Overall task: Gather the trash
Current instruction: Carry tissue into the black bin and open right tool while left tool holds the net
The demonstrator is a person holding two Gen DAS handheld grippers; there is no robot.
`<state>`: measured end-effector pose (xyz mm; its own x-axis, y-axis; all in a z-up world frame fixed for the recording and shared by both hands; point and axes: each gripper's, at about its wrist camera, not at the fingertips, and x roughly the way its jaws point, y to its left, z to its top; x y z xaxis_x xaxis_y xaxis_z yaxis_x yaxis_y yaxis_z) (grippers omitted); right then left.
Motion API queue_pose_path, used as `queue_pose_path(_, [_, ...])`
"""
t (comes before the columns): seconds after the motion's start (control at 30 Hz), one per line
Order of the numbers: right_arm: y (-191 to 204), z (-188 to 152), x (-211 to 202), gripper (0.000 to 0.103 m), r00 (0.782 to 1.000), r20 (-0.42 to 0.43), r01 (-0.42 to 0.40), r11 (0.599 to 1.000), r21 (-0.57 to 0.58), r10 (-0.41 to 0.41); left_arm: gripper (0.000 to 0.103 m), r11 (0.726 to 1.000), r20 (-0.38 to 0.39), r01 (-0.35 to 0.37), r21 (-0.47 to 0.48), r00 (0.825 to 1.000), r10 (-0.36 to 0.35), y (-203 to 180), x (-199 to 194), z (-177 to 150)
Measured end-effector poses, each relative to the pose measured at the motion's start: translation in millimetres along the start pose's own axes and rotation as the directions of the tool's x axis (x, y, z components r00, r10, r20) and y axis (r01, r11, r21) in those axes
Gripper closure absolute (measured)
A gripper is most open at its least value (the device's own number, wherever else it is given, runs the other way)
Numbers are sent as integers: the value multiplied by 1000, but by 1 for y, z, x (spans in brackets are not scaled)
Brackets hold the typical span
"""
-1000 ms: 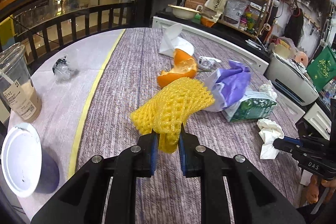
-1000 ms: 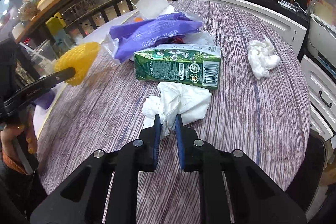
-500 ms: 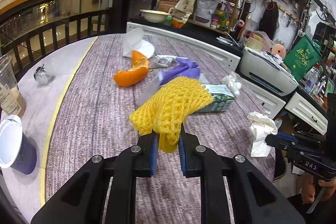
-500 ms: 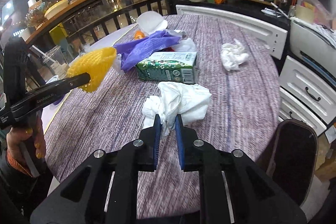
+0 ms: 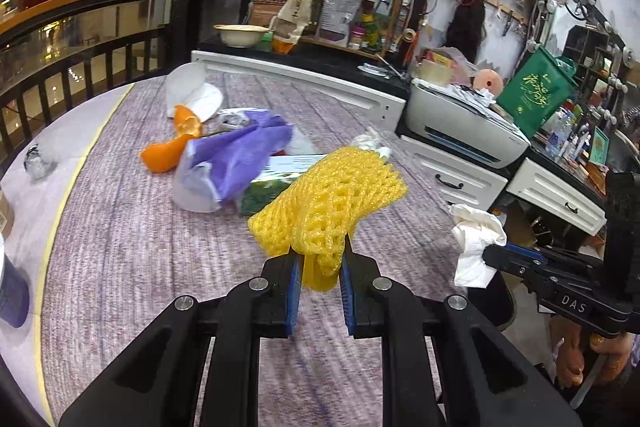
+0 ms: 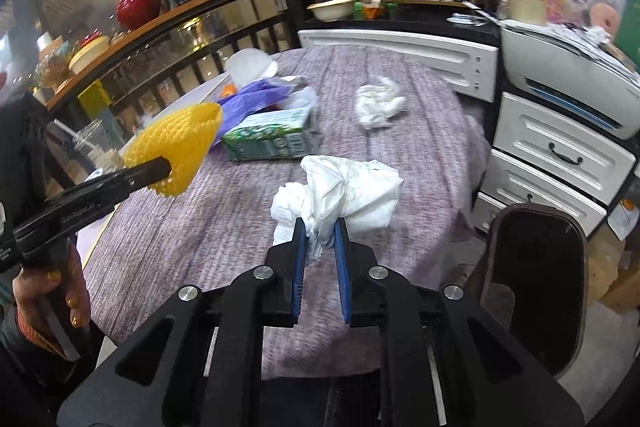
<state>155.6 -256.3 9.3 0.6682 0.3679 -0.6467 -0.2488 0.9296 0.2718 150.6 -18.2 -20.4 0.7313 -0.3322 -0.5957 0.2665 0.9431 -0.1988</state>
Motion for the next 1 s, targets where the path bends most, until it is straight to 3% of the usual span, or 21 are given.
queue_pose_path(0.27, [-54,-6,-32,88,994,58,88,990,110,-95,86,995,0,86,48,996,-86,-48,8,2])
queue_pose_path(0.43, [-96,-19,-39,88,980,50,182,967,180,-194,86,988,-8,133,80,991,-132,-78,13,2])
queue_pose_path(0.7, [-157,-54,-22,88,954,-45,296,915,275,-295,86,973,-53,201,114,979,-196,-118,33,-1])
queue_pose_path(1.0, [-214,-95,27,88,931,-193,361,858,365,-310,86,953,-126,267,144,960,-250,-161,62,-8])
